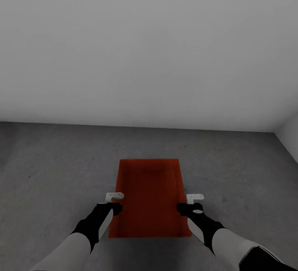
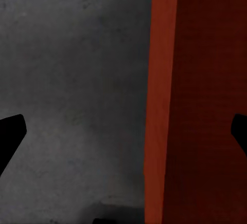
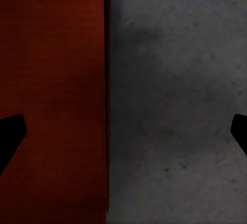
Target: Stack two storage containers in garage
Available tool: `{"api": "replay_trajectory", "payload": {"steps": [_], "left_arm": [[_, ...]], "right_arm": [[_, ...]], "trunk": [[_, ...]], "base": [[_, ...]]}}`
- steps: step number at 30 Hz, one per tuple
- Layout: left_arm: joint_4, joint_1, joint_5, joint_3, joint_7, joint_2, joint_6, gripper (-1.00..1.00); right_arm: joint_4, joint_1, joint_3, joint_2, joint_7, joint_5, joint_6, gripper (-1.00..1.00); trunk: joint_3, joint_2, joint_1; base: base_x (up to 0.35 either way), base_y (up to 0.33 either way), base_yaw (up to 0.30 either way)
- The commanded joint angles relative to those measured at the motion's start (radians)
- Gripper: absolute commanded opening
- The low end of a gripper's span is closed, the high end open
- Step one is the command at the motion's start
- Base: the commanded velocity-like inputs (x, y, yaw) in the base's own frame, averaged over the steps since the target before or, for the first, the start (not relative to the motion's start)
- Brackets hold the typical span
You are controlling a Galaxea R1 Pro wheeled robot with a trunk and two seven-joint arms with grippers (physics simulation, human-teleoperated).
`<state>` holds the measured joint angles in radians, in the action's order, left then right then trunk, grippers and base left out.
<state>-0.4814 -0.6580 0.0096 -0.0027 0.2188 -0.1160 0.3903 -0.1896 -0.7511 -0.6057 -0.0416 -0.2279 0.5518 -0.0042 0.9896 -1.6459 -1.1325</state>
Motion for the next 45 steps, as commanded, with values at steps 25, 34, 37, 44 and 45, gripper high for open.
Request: {"api": "replay_trajectory", "payload": {"steps": [25,34,37,44,45], "left_arm": [[0.001,0.0,0.006,0.006,0.002,-0.001,0.009,1.0],[0.001,0.0,0.006,0.006,0.002,-0.001,0.009,1.0],[0.001,0.0,0.007,0.006,0.002,-0.001,0.009,1.0],[0.001,0.0,0.007,0.006,0.002,-0.001,0.009,1.0],[0.001,0.0,0.007,0.006,0.002,-0.001,0.009,1.0]], "right_arm": [[-0.001,-0.001,-0.008,0.0,-0.005,0.009,0.0,1.0],[-0.001,-0.001,-0.009,0.0,-0.006,0.008,-0.001,1.0],[-0.001,-0.001,-0.009,0.0,-0.006,0.008,-0.003,1.0],[-0.001,0.0,-0.009,0.0,-0.006,0.008,-0.011,1.0],[-0.001,0.0,-0.009,0.0,-0.005,0.008,-0.011,1.0]], "trunk": [[-0.04,0.091,0.05],[-0.068,0.154,0.084],[-0.078,0.175,0.096],[-0.1,0.224,0.123],[-0.103,0.231,0.127]], "base": [[0.0,0.0,0.0],[0.0,0.0,0.0],[0.0,0.0,0.0],[0.0,0.0,0.0],[0.0,0.0,0.0]]}}
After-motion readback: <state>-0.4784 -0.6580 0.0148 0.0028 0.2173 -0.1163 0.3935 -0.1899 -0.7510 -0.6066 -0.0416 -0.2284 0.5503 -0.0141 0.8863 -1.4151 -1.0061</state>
